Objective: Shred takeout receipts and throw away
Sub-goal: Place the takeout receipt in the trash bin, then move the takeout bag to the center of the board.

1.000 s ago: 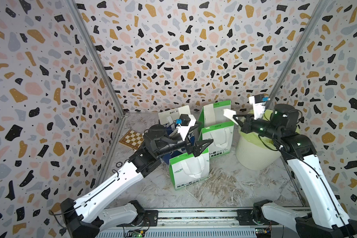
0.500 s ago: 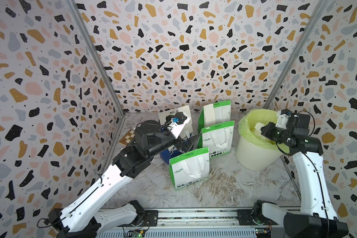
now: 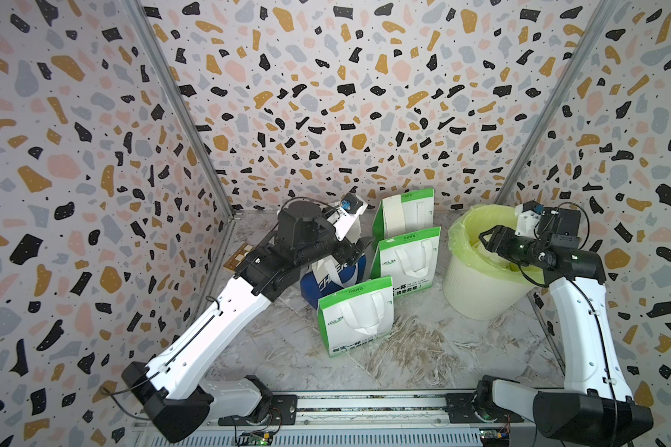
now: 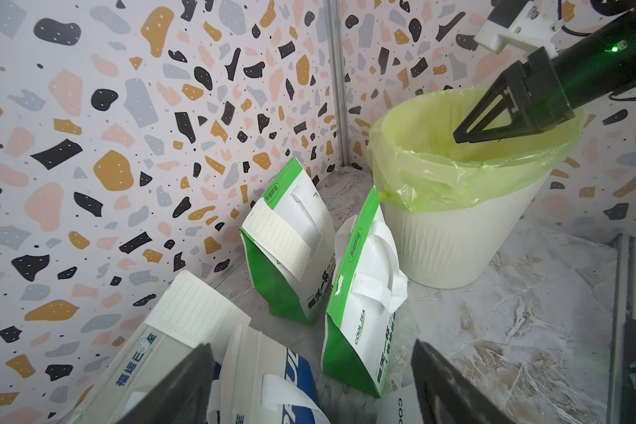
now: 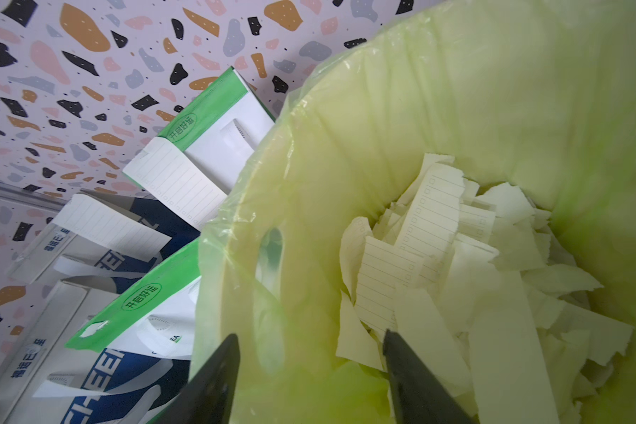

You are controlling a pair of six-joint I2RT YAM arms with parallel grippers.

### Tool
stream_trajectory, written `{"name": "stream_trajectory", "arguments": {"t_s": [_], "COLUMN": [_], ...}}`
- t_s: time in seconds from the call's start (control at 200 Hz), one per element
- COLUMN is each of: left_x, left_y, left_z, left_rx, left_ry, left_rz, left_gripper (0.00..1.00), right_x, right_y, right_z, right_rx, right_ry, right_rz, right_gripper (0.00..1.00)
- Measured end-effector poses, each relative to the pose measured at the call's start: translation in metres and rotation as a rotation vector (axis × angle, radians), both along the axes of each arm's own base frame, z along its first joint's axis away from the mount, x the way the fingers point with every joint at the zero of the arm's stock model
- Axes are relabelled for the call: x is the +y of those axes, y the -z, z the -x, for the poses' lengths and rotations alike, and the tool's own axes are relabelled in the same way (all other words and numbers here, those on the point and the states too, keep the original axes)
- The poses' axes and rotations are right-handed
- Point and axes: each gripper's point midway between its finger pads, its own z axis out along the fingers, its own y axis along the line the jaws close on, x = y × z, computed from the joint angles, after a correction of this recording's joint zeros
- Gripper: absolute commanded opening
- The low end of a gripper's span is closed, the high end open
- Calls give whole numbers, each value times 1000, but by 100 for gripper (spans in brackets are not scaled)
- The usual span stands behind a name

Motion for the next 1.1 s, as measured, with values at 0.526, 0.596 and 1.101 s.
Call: {"name": "stream_trajectory", "arguments": {"t_s": [0.526,0.596,1.101], "left_x": [-68,-77,-98], "left_y": [54,69,142], "left_z": [-148,-162,-202], "left_rx": [159,179,248], "left_ry": [89,97,96], "left_rz": [-46,-53,-104], "left_gripper": [90,90,85], "right_x": [104,107,127], "right_y": [-75,-76,-80], "right_z": [26,26,42], "right_rx": [-337,-347,-387], "right_ry": [-382,-390,-470], "right_rz": [59,69,134], "right_gripper": [68,68,68]}}
